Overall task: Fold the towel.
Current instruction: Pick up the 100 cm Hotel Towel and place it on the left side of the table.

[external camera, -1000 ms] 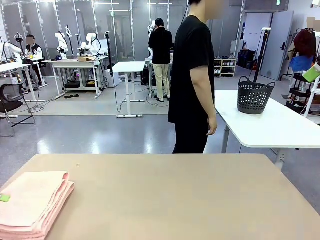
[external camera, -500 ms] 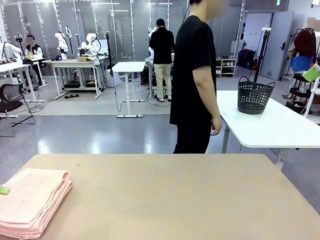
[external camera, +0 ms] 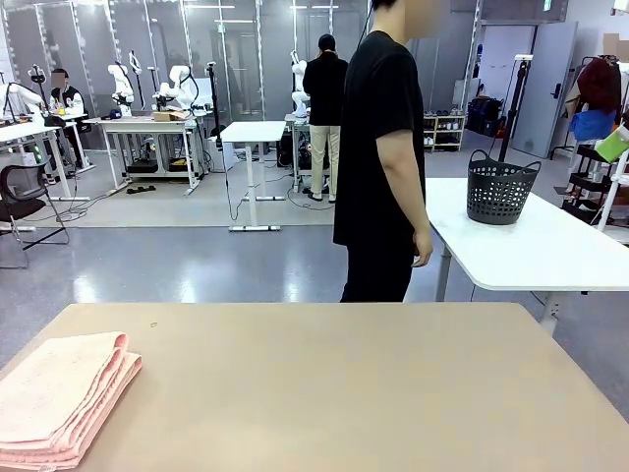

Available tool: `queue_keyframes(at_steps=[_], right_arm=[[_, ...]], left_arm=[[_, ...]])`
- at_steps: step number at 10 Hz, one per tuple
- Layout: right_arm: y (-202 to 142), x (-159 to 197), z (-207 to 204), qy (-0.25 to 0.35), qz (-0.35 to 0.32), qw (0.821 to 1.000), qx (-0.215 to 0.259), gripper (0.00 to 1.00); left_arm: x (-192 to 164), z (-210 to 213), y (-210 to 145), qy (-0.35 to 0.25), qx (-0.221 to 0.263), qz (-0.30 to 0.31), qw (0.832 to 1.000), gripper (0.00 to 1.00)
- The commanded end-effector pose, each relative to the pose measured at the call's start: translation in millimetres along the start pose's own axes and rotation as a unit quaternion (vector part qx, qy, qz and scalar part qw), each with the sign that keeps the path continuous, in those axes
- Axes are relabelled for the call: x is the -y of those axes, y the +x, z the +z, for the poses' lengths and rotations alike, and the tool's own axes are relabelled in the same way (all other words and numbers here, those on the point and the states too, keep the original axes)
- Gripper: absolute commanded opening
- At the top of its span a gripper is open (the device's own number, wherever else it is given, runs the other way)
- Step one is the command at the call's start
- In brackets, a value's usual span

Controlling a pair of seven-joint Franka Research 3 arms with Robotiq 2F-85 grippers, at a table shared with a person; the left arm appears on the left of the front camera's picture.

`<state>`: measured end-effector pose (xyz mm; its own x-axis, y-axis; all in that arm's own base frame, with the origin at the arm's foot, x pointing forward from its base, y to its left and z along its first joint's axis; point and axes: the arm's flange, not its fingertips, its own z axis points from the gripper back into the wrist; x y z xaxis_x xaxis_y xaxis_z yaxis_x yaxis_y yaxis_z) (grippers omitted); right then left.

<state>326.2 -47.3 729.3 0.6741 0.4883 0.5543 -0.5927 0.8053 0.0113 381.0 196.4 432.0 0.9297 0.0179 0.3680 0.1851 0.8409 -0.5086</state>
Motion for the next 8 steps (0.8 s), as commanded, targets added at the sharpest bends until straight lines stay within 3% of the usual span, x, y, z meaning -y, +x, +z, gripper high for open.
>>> queue_keyframes(at_steps=[1, 5, 6, 8], right_arm=[[-0.5, -0.6, -0.4, -0.004, -0.003, 1.000, -0.002, 1.00], [-0.5, -0.6, -0.4, -0.004, -0.003, 1.000, -0.002, 1.00], [-0.5, -0.6, -0.4, -0.004, -0.003, 1.000, -0.002, 1.00], [-0.5, -0.6, -0.4, -0.004, -0.003, 1.000, -0.002, 1.00]], left_arm=[[51.9, -0.1, 8.0, 0.044, -0.031, -0.007, 0.999, 0.99], [133.0, -5.9, 22.9, 0.102, -0.062, -0.026, 0.992, 1.00], [144.2, -12.8, 20.8, 0.098, -0.080, -0.024, 0.992, 1.00], [130.4, -0.4, 29.7, 0.082, -0.057, -0.032, 0.995, 1.00]])
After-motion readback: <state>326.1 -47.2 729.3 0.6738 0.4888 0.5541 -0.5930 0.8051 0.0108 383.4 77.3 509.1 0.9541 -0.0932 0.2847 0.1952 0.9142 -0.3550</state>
